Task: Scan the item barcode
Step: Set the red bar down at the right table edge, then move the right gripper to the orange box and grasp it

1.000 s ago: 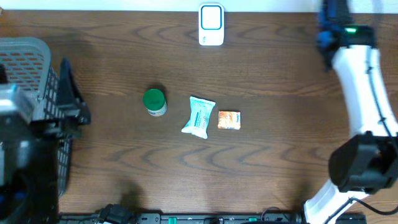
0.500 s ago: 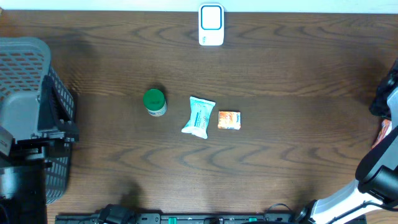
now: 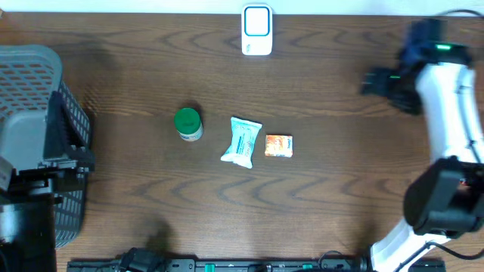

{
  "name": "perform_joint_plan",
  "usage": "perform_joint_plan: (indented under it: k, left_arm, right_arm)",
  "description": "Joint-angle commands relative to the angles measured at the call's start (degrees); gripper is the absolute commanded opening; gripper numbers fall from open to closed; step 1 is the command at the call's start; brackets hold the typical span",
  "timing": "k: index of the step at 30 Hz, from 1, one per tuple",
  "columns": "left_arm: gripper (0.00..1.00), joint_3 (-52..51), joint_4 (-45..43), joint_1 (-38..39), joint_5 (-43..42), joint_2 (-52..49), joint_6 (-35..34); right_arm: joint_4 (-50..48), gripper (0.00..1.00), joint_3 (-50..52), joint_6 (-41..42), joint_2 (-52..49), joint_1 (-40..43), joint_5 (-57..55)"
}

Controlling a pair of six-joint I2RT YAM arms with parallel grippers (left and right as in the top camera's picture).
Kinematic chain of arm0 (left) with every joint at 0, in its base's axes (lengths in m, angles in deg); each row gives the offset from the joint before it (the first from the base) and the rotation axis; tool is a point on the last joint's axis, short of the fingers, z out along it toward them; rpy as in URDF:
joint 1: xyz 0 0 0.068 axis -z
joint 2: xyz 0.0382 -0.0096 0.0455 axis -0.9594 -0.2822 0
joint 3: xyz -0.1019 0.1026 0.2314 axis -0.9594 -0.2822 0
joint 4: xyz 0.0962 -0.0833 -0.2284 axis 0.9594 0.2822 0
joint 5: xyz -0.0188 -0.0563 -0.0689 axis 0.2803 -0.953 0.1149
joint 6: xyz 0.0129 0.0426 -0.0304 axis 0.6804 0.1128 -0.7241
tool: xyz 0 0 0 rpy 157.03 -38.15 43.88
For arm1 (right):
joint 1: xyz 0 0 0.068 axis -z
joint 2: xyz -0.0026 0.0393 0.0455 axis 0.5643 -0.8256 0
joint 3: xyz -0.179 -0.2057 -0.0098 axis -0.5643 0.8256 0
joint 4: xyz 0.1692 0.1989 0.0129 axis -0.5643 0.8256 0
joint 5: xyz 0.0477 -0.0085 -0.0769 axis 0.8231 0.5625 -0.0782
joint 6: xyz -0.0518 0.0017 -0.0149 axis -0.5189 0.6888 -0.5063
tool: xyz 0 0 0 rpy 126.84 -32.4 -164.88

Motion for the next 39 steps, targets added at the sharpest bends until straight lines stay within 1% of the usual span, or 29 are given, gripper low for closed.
perform_joint_plan:
  k: [1, 4, 6, 8, 11, 15, 18, 24, 25, 27, 28, 29, 32, 35, 37, 39]
  left_arm:
    - [0.84, -0.17, -0.72, -0.24, -0.48, 0.11, -0.31]
    - [0.84, -0.17, -0.76, -0.24, -0.48, 0.11, -0.31]
    - [0.84, -0.17, -0.96, -0.24, -0.48, 0.11, -0.31]
    - [0.84, -0.17, -0.96, -0.24, -0.48, 0.15, -0.31]
    - [0.84, -0.17, -0.96, -0.24, -0.48, 0.26, -0.31]
    - [0.84, -0.17, -0.94, -0.24, -0.48, 0.81, -0.31]
    - [0.84, -0.17, -0.9, -0.24, -0.48, 1.73, -0.31]
    - [0.84, -0.17, -0.72, -0.24, -0.48, 3.06, -0.31]
    - [0.84, -0.17, -0.7, -0.24, -0.48, 3.13, -0.31]
    - [0.84, -0.17, -0.7, -0.24, -0.48, 3.13, -0.31]
    - [0.84, -0.17, -0.68, -0.24, -0.48, 3.13, -0.31]
    - [0.84, -0.17, -0.68, -0.24, -0.48, 3.13, -0.31]
    - [0.84, -0.17, -0.68, -0.24, -0.48, 3.13, -0.31]
    - [0.84, -0.17, -0.68, -0.24, -0.48, 3.13, -0.31]
    - [0.84, -0.17, -0.68, -0.24, -0.48, 3.13, -0.31]
    - [0.84, -0.17, -0.66, -0.24, -0.48, 3.13, -0.31]
  right_arm:
    - [-2.89, 0.99, 4.09, 9.07, 0.61, -13.09, 7.63]
    - [-9.16, 0.99, 8.85, 14.12, 0.46, -21.57, 4.28]
    - [-14.49, 0.99, 12.24, 15.69, -0.02, -27.21, 0.9]
    - [-15.78, 0.99, 12.83, 17.49, -0.96, -29.86, -1.01]
    - [-16.92, 0.99, 12.83, 18.4, -2.84, -31.58, -2.95]
    - [-16.33, 0.99, 12.83, 18.29, -6.01, -31.45, -4.2]
    - [-14.43, 0.99, 12.85, 16.46, -9.01, -31.39, -4.57]
    - [-13.18, 0.99, 12.85, 13.31, -11.72, -31.67, -4.26]
    - [-13.16, 0.95, 12.85, 13.22, -12.04, -31.65, -4.2]
    - [-12.98, 0.81, 12.85, 13.22, -12.04, -31.65, -4.11]
    - [-12.94, 0.75, 12.85, 13.22, -12.04, -31.63, -4.09]
    - [-12.81, 0.74, 12.85, 13.22, -12.04, -31.58, -3.85]
    - [-12.33, 0.74, 12.85, 13.22, -12.04, -31.61, -3.43]
    - [-11.69, 0.71, 12.85, 13.22, -12.04, -31.65, -2.82]
    - [-11.5, 0.71, 12.76, 13.2, -12.02, -31.65, -0.55]
    - [-10.97, 0.67, 12.17, 12.04, -11.98, -31.15, 4.09]
